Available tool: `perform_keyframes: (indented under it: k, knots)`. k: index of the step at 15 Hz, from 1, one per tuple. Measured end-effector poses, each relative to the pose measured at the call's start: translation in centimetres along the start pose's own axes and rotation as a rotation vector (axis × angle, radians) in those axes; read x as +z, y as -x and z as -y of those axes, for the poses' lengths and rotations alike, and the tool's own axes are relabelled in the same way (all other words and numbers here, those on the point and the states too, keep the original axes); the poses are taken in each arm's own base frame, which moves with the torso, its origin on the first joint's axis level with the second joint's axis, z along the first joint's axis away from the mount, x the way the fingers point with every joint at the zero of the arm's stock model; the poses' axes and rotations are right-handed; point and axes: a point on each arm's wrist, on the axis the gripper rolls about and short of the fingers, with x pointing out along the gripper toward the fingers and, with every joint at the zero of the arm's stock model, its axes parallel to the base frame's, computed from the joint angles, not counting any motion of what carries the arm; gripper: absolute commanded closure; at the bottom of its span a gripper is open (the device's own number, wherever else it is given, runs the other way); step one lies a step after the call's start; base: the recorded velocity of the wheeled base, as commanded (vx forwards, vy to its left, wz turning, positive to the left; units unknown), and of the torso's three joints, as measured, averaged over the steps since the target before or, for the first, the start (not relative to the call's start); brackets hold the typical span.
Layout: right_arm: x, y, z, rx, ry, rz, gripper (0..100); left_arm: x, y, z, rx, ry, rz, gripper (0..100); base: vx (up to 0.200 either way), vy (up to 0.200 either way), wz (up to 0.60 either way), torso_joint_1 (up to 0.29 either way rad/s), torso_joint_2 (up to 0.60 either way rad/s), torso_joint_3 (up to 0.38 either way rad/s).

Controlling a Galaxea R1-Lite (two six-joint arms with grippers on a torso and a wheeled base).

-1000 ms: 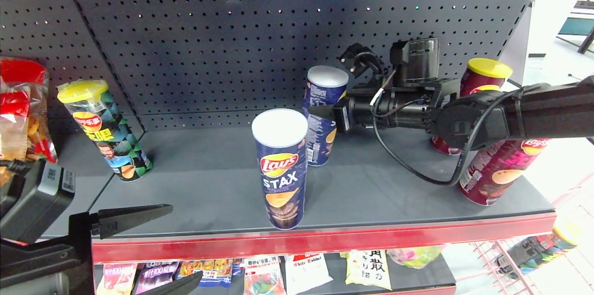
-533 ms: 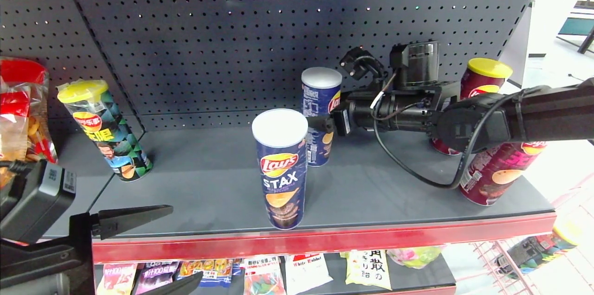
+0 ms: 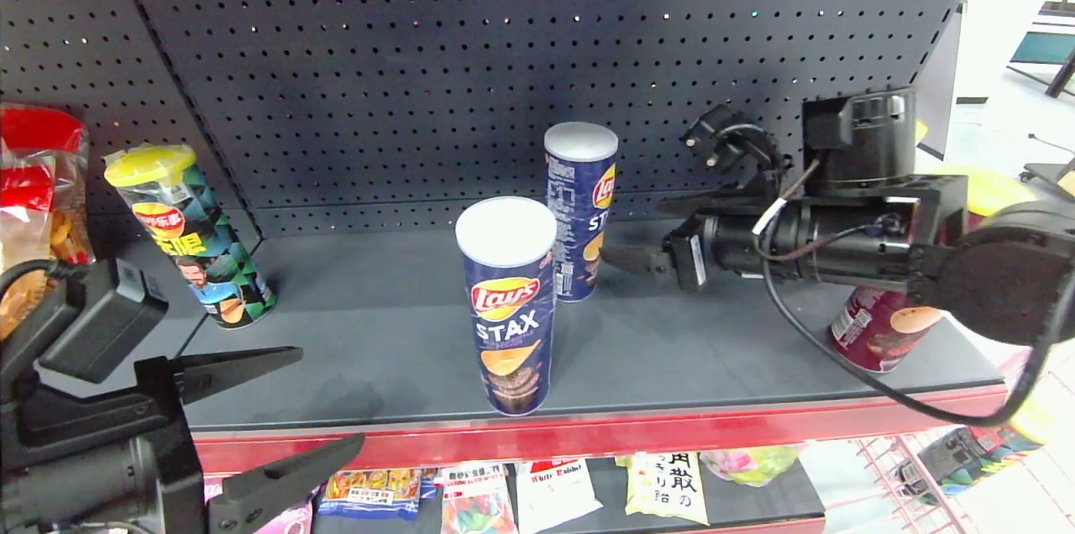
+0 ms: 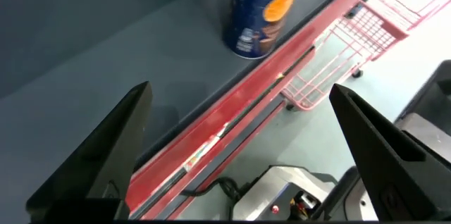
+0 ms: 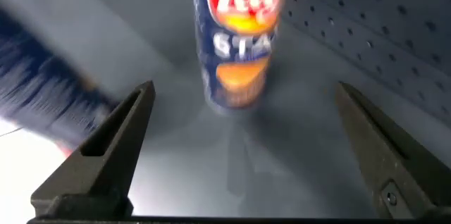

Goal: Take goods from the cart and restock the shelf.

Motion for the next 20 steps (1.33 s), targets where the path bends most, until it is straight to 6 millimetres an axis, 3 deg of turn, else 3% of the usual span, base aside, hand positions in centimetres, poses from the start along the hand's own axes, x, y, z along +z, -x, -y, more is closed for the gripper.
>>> perform_keyframes:
  k: [4, 8, 11, 15, 20]
  knots:
    - [-0.9, 5.8, -1.7, 0.001, 0.004, 0.020, 0, -0.4, -1.4, -0.7, 0.002, 0.020, -0.059, 0, 0.000, 0.000, 0.00, 0.000, 0.00, 0.000]
    - [-3.5, 12.4, -3.9, 0.016, -0.006, 0.052, 0, -0.5, -2.9, -1.4, 0.002, 0.028, -0.077, 0, 0.000, 0.000, 0.00, 0.000, 0.00, 0.000]
    - [-5.4, 16.8, -3.7, -0.143, -0.047, 0.090, 0, -0.6, -3.9, -1.7, 0.000, 0.036, -0.098, 0, 0.000, 0.000, 0.00, 0.000, 0.00, 0.000]
    - [-7.4, 21.0, -2.7, -0.448, -0.190, 0.144, 0, -0.9, -4.7, -2.1, -0.007, 0.023, -0.130, 0, 0.000, 0.000, 0.00, 0.000, 0.00, 0.000]
    - [-10.2, 23.6, -2.5, -0.688, -0.271, 0.136, 0, -0.2, -6.4, -2.8, -0.009, -0.002, -0.149, 0, 0.000, 0.000, 0.00, 0.000, 0.00, 0.000]
